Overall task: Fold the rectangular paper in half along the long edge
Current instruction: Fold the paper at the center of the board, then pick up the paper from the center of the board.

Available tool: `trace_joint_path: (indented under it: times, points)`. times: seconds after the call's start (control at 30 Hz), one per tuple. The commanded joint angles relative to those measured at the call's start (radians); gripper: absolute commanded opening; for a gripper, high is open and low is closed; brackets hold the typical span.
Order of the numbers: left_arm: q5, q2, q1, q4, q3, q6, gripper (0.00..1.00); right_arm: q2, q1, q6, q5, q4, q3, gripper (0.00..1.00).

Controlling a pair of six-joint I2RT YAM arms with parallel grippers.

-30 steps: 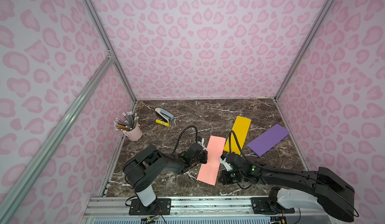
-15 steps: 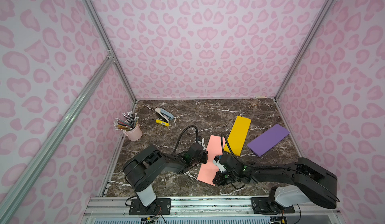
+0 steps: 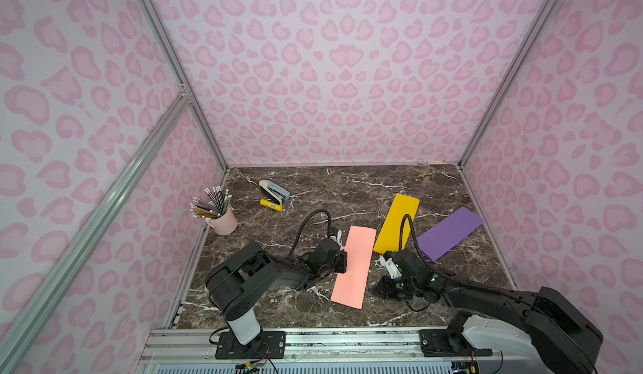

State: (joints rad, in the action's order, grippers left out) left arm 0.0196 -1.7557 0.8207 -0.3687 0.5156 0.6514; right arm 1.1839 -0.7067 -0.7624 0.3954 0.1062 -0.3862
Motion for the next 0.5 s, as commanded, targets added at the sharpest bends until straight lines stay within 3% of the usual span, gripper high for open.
trace_joint_path:
  times: [0.0,0.13,0.47]
  points:
    - [-0.018,-0.030,0.001,0.310,-0.015,-0.010,0.04,0.047,0.033,0.042,0.043,-0.048,-0.024,0.32]
    - [-0.018,-0.030,0.001,0.307,-0.018,-0.007,0.04,0.132,0.050,0.038,0.082,-0.138,-0.032,0.37]
    - [-0.021,-0.027,0.003,0.310,-0.005,-0.006,0.04,0.260,0.048,0.015,0.091,-0.268,-0.069,0.37]
